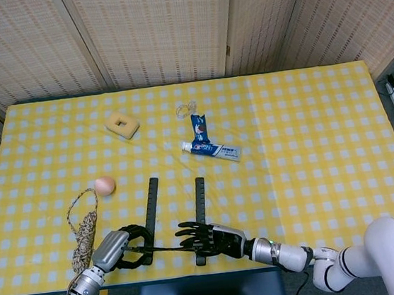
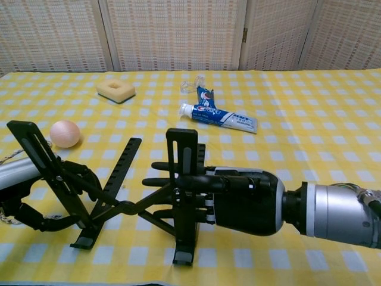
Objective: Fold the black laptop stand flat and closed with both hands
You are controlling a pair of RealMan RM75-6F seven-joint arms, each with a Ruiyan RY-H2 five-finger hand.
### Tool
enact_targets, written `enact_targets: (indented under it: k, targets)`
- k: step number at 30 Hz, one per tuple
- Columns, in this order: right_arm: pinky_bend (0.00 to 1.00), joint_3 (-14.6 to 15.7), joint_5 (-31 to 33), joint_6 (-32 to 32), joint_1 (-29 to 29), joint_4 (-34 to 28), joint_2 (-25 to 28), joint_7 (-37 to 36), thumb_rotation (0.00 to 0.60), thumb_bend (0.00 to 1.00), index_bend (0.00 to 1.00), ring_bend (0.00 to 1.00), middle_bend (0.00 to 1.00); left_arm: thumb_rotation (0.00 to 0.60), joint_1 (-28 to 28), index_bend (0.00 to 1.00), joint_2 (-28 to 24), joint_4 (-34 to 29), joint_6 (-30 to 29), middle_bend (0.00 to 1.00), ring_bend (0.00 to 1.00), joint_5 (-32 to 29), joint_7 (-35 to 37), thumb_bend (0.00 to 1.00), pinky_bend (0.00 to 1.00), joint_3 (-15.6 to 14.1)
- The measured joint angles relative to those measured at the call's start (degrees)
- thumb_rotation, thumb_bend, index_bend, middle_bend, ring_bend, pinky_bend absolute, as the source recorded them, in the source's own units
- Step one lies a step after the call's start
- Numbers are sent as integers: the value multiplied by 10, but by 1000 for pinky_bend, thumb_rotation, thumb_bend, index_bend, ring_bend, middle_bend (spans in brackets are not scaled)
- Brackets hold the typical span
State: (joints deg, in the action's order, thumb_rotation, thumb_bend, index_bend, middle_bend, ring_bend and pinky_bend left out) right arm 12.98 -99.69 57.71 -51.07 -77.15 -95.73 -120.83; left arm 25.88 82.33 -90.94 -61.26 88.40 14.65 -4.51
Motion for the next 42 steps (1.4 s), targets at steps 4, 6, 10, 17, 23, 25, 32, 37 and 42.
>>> enact_targets:
  k: [4, 6, 10, 17, 23, 25, 32, 37, 42]
  targets:
    - [108, 1, -3, 3, 1, 2, 0, 25, 600, 316, 114, 167, 144, 600, -2, 473, 0, -1, -3, 371, 266, 2, 0, 379, 324, -1]
    - [108, 0, -3, 5, 3, 1, 2, 59, 600, 315, 114, 167, 144, 600, -1, 472, -1, -2, -5, 371, 265, 3, 1, 379, 324, 0]
    - [108, -6, 4, 4, 9, -12, 10, 167, 600, 316, 114, 167, 144, 600, 3, 469, -16, -14, 11, 371, 264, 4, 2, 379, 323, -2]
    - [89, -28, 43, -8, 24, -74, 39, 422, 600, 315, 114, 150, 138, 600, 8, 451, -20, -19, 6, 366, 251, 6, 4, 379, 313, -1]
    - [31, -52, 78, -15, 47, -121, 47, 557, 600, 315, 19, 96, 64, 600, 1, 268, -24, -21, 7, 210, 102, 14, 8, 379, 194, -3]
    - [14, -61, 86, -16, 53, -126, 43, 573, 600, 316, 2, 86, 52, 600, -2, 196, -26, -21, -17, 151, 45, 22, 10, 379, 140, -4]
    - [0, -93, 106, -17, 63, -131, 27, 626, 600, 315, 0, 51, 20, 600, -15, 0, -58, -33, -64, 0, 0, 46, 26, 369, 0, -8]
    - [0, -107, 118, -25, 66, -141, 28, 648, 600, 316, 0, 46, 17, 600, -25, 0, -92, -46, -98, 0, 0, 56, 45, 368, 0, -6]
    - [0, -119, 127, -30, 70, -144, 28, 658, 600, 316, 0, 47, 15, 600, -31, 0, -120, -47, -117, 0, 0, 57, 64, 367, 0, 1]
